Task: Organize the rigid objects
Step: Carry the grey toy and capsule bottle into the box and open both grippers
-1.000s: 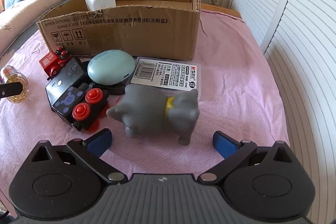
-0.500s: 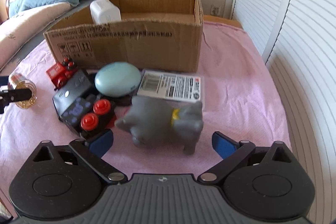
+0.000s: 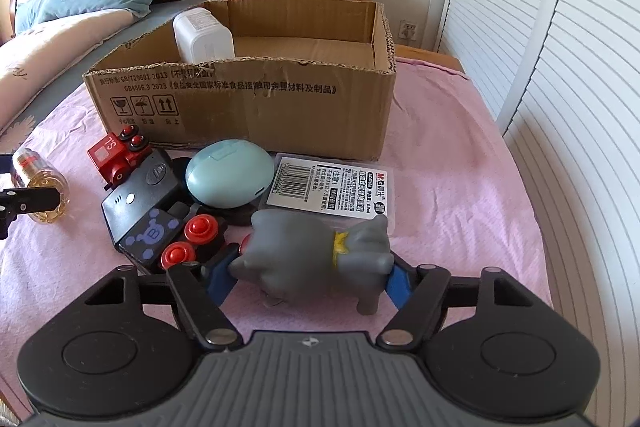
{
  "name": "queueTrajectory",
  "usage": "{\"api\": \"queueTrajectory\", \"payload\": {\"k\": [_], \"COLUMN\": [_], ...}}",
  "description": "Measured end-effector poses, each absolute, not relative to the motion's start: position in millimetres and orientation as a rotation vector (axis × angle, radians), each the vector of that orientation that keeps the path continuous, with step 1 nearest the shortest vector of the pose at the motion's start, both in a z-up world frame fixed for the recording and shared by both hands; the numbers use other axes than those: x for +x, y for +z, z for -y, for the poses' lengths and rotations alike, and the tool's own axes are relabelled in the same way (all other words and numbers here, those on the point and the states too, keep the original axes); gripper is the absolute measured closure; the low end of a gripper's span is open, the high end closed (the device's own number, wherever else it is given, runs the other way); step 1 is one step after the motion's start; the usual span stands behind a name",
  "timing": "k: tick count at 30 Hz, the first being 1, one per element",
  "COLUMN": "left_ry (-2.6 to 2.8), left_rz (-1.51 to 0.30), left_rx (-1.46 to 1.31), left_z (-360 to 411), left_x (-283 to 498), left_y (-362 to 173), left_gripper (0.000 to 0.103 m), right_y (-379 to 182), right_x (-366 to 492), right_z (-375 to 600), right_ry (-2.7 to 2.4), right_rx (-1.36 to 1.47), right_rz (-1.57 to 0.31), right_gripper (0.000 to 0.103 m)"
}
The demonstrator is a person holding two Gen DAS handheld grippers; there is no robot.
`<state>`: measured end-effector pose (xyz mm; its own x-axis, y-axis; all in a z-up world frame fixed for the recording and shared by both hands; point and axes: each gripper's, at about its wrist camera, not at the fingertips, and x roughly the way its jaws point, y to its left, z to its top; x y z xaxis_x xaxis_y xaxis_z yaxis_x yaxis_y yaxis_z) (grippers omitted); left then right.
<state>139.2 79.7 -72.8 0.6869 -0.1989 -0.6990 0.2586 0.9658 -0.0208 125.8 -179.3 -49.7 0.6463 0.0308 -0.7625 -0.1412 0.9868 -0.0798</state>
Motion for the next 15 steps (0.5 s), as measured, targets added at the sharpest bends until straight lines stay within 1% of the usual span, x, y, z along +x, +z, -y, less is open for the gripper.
{"api": "queueTrajectory", "payload": {"k": [7,15], "left_ry": [-0.29,-0.356], "left_rz": [-0.848,-0.848], "left_rx": [0.086,0.143], "left_z": [-84,-80], "left_x": [141,138], "left_y": [-63,-27], "left_gripper": [0.01,0.01], "right_y": [-35,0], "right_x": [127,127], "right_z": [182,185], "right_ry": [0.14,0.219], "right_rx": [-0.13,-0.17], "right_rz": [-0.87,-0.83], "right_gripper": [0.027,0.027]}}
